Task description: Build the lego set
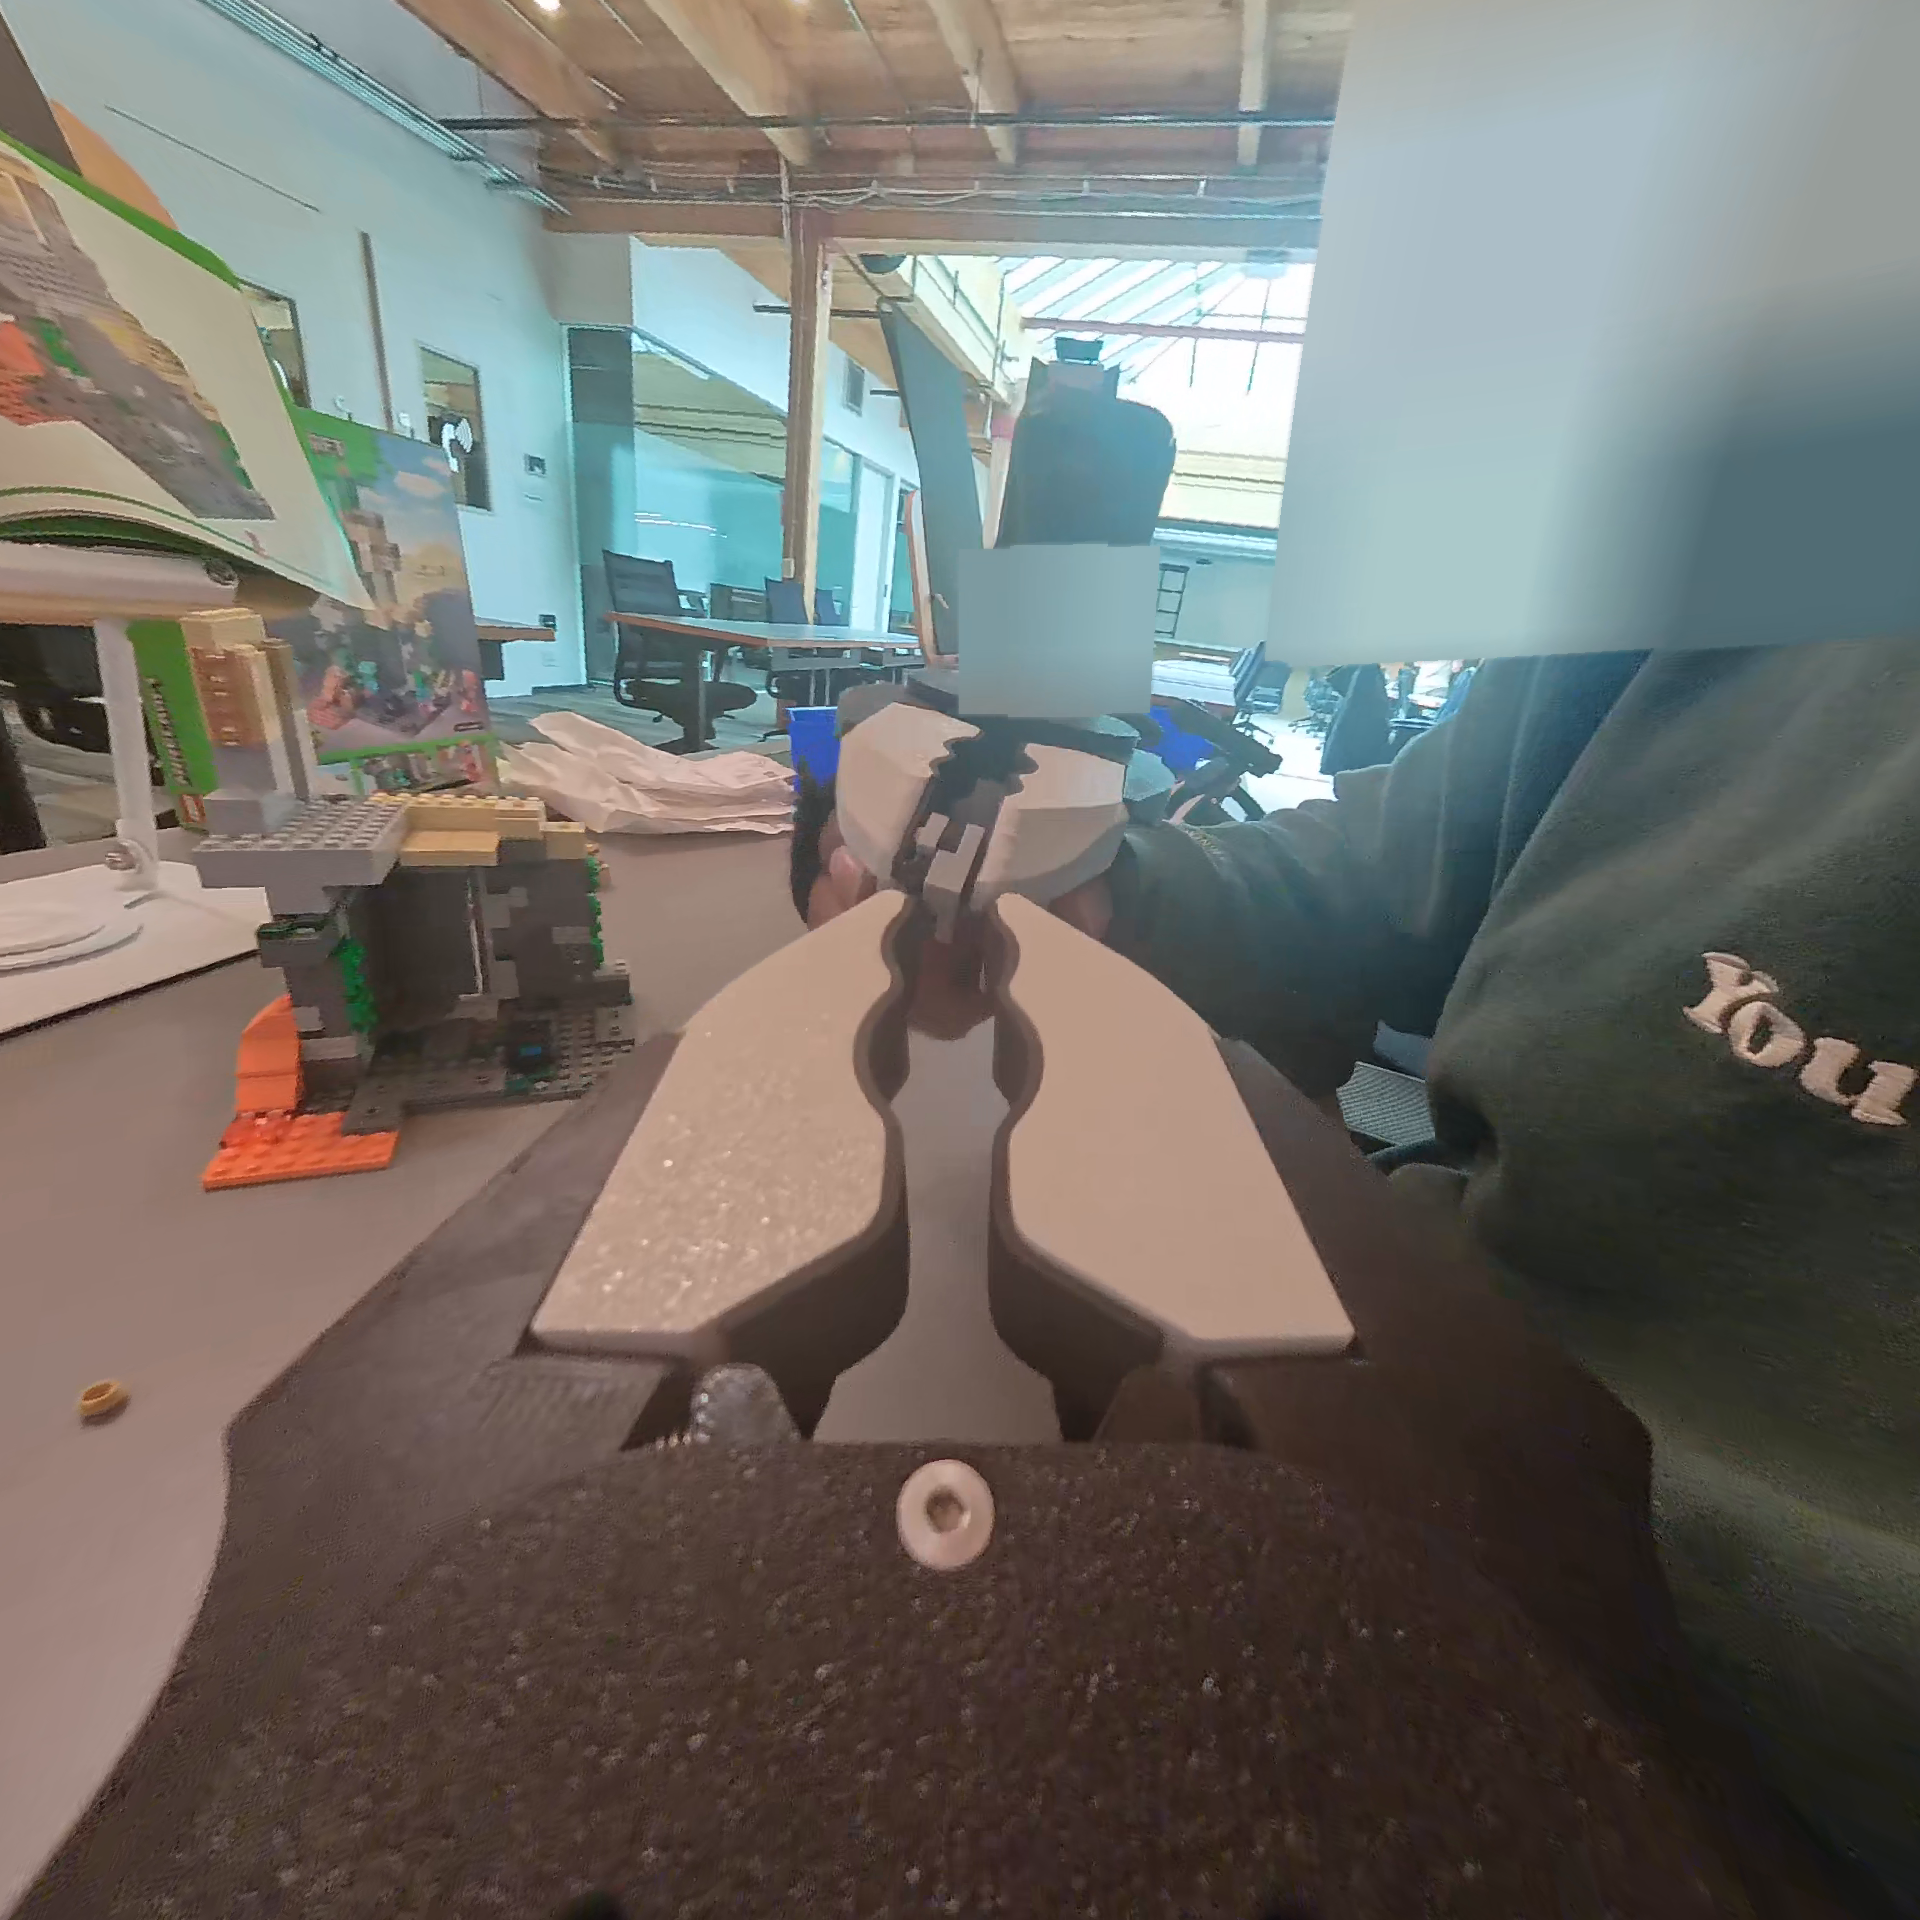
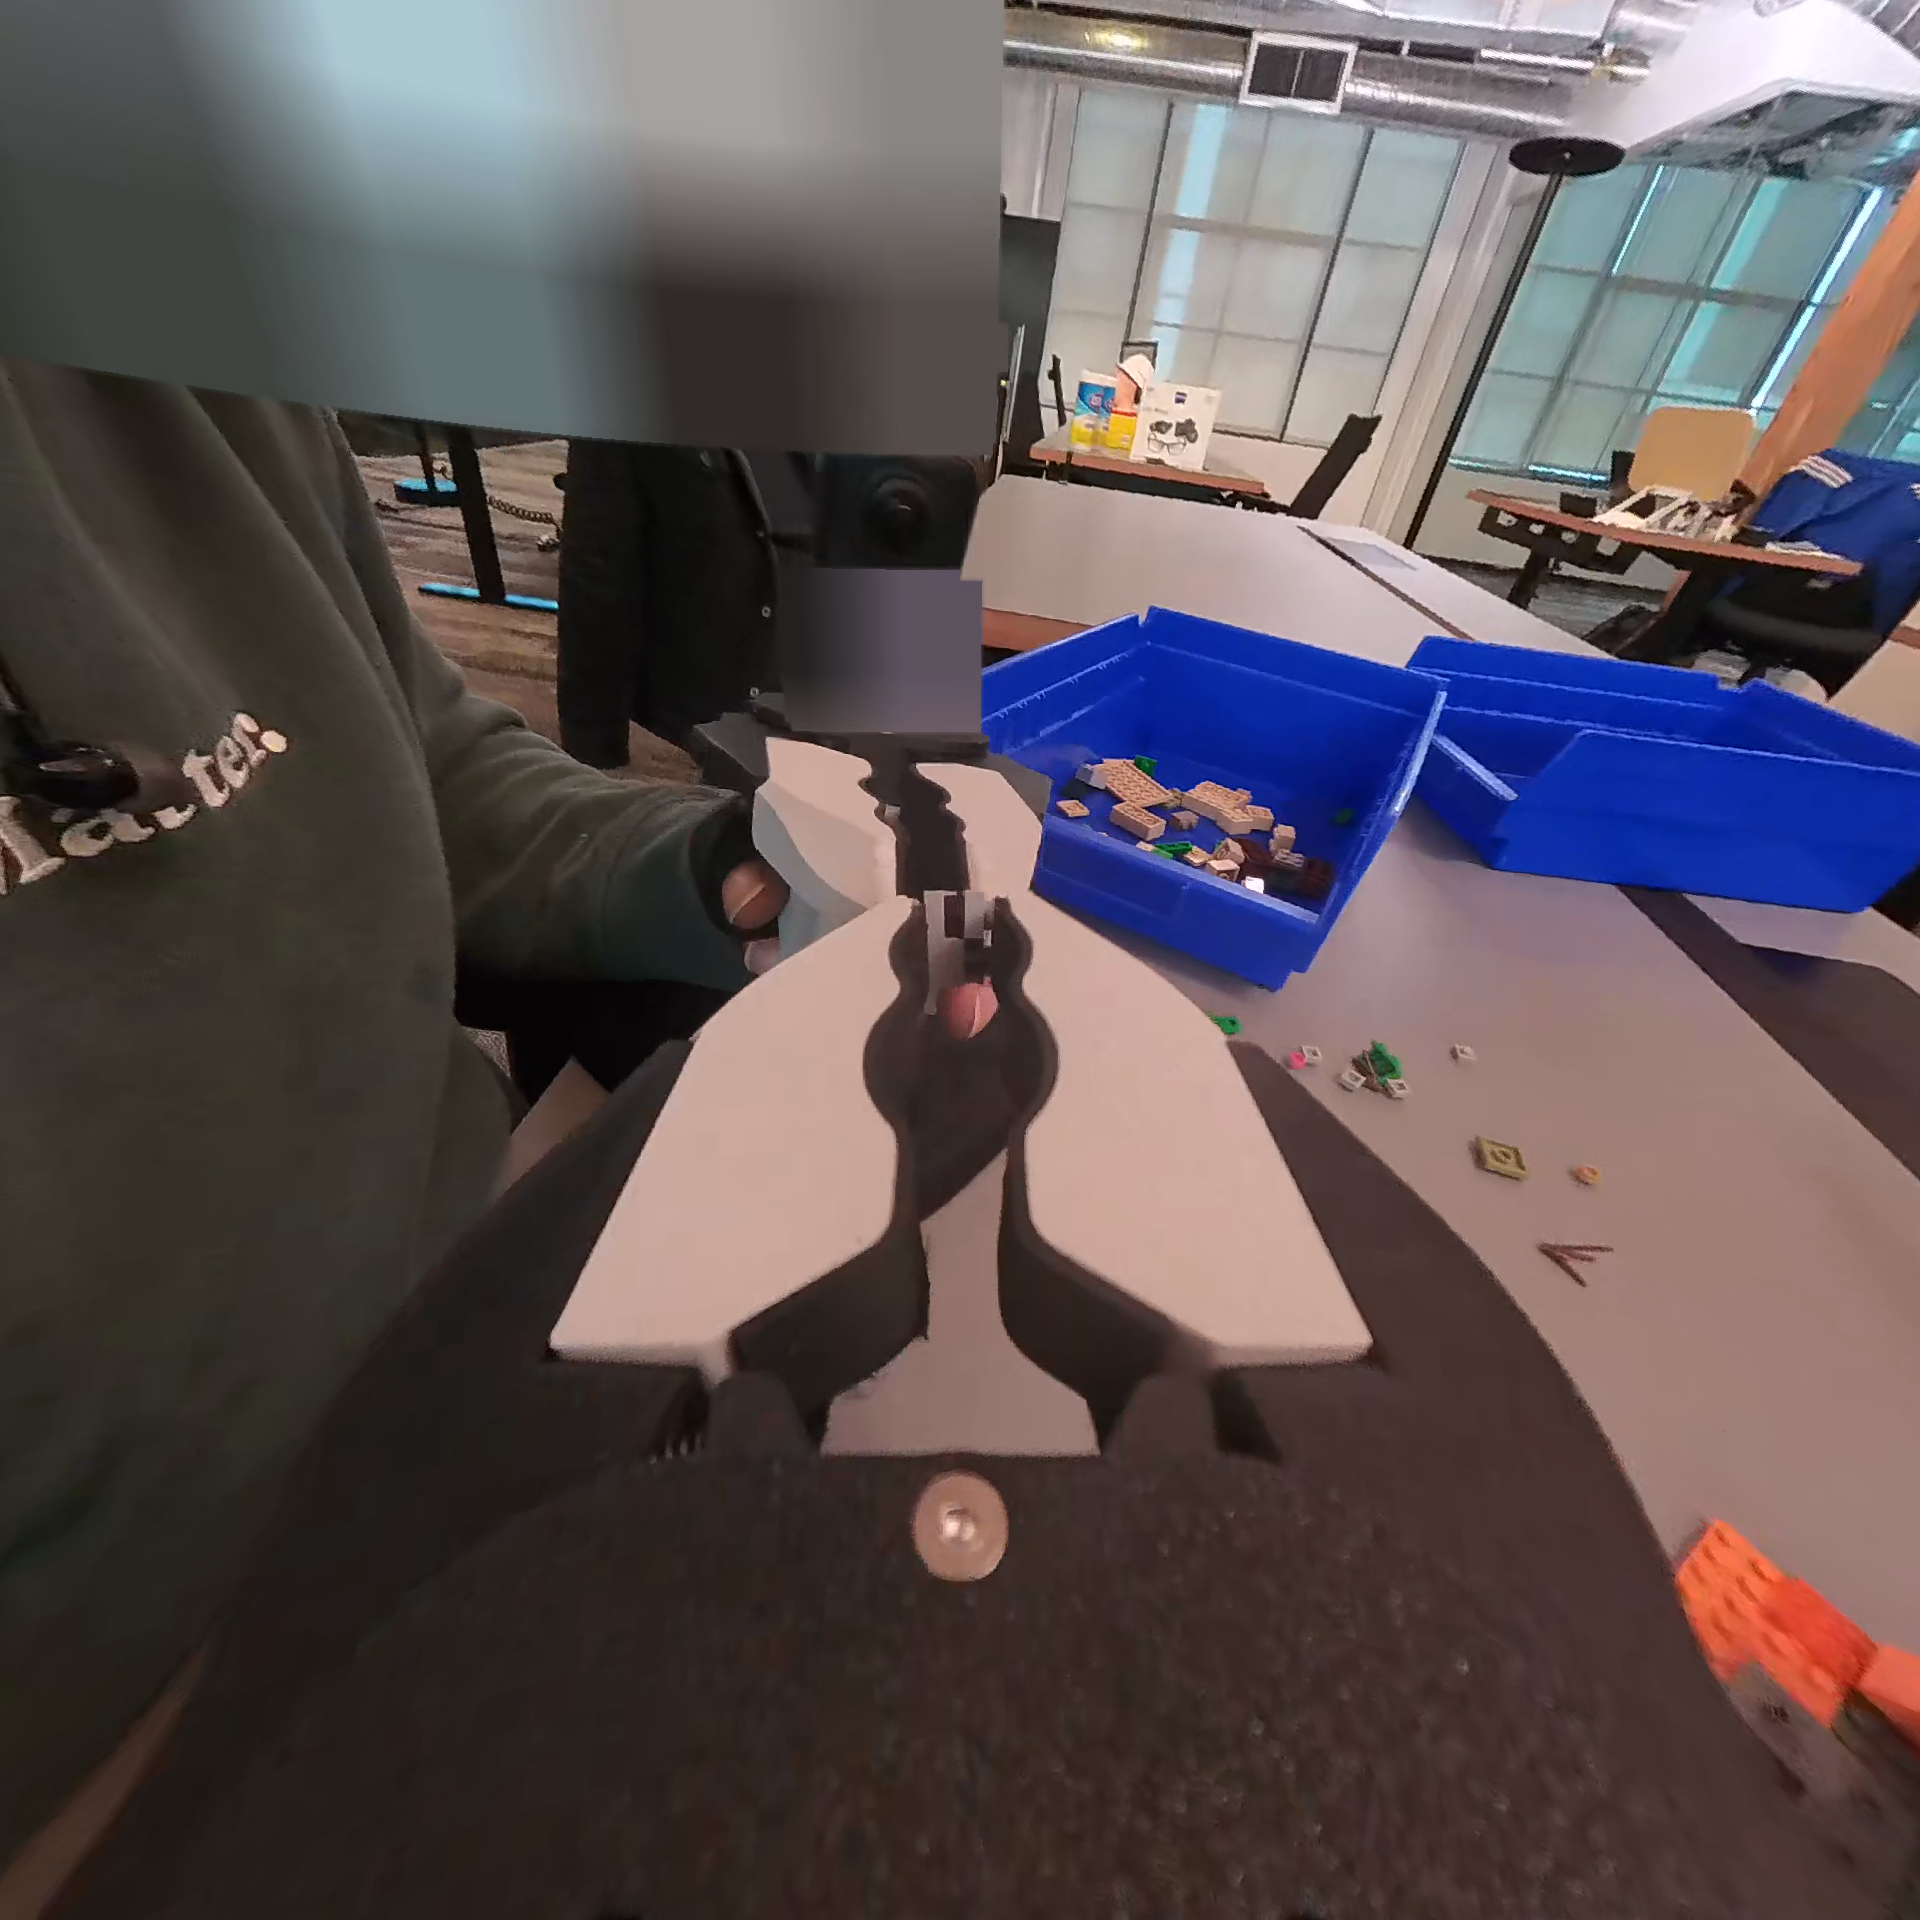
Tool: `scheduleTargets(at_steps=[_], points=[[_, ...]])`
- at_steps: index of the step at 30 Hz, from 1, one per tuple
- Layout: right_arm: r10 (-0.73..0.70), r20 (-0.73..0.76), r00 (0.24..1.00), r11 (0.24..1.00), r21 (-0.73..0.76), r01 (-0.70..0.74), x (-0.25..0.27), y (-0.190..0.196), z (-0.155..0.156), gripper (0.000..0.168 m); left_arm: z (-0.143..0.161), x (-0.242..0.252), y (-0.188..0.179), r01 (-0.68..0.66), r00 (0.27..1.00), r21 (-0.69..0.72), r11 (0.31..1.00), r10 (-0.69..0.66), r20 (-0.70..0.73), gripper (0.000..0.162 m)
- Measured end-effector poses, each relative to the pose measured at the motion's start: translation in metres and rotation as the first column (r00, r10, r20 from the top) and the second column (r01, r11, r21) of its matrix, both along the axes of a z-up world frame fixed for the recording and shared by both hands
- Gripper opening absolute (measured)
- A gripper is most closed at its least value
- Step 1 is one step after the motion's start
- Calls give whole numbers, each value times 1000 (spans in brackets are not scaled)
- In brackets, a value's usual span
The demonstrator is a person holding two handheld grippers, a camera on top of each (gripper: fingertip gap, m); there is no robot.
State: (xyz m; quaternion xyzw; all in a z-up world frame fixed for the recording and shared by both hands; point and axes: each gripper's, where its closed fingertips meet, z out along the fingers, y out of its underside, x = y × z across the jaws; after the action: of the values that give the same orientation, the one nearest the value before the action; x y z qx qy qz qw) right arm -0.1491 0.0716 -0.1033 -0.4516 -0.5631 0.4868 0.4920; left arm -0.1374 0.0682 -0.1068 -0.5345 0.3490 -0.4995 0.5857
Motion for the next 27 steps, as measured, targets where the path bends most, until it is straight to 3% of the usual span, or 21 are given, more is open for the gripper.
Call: scheduleTargets(at_steps=[10,27], points=[[15,21,1000,1000,-19,-14,1,-3,-3,11,4,-2,0,-18,1000,29,999,17,14,9],[-19,24,1000,997,71,17,1,-3,-2,11,5,-3,-1,-4,1000,22,1000,3,27,7]])
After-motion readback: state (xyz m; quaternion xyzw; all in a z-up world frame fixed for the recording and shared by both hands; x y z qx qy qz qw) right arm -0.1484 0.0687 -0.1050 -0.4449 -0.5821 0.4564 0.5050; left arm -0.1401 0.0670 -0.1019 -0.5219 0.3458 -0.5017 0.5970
